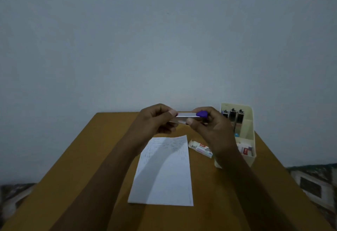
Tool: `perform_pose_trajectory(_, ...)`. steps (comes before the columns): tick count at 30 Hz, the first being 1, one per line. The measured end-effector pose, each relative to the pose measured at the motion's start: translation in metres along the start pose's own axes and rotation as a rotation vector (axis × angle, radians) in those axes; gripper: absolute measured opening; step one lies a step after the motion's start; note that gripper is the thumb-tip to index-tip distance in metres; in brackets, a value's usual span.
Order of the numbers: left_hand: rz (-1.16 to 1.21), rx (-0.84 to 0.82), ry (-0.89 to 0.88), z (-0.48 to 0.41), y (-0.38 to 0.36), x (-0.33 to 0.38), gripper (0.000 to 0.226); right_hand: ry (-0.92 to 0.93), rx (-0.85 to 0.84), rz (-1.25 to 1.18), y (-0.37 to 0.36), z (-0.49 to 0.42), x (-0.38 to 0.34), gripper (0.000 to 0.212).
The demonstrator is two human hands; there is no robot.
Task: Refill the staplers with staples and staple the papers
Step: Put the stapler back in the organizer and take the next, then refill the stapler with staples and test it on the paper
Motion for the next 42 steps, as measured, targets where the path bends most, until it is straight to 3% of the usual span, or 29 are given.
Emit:
perform_pose_trajectory(3, 0.071, -0.025, 0.079, 0.024, 0.017, -0.029, 0.039, -0.135, -0.053, -0.24, -0.03, 0.012, 0.026, 0.023)
perform_pose_trajectory(6, 0.068, -0.013, 0.133, 0.041, 0.027, -0.057, 0.039, -0.231, -0.126, -0.344, -0.053, 0.023, 0.05, 0.029)
perform_pose_trajectory(14, -0.099, 0.047, 0.161, 0.052, 0.036, -0.093, 0.029, -0.43, -0.196, -0.381, -0.067, 0.028, 0.092, 0.017)
perform_pose_trajectory(22, -0.483, 0.031, -0.052, 0.049, 0.024, -0.089, 0.013, -0.373, -0.201, -0.29, -0.066, 0.031, 0.095, 0.013)
perform_pose_trajectory(31, -0.449, 0.017, -0.145, 0.052, 0.009, -0.091, 0.027, -0.289, -0.171, -0.258, -0.067, 0.035, 0.09, 0.011)
perform_pose_trajectory(42, -0.394, 0.092, -0.152, 0.057, 0.013, -0.089, 0.016, -0.269, -0.191, -0.211, -0.073, 0.04, 0.084, 0.008)
Point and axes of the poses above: each hand's wrist, its own z-axis away from the middle knuckle, its own y-axis out of the back of the hand, x = y × z, the point moved 8 cm from there along -z, towards the middle knuckle, and after that the axes turned 4 degrees about -y, right-handed, at the moved point
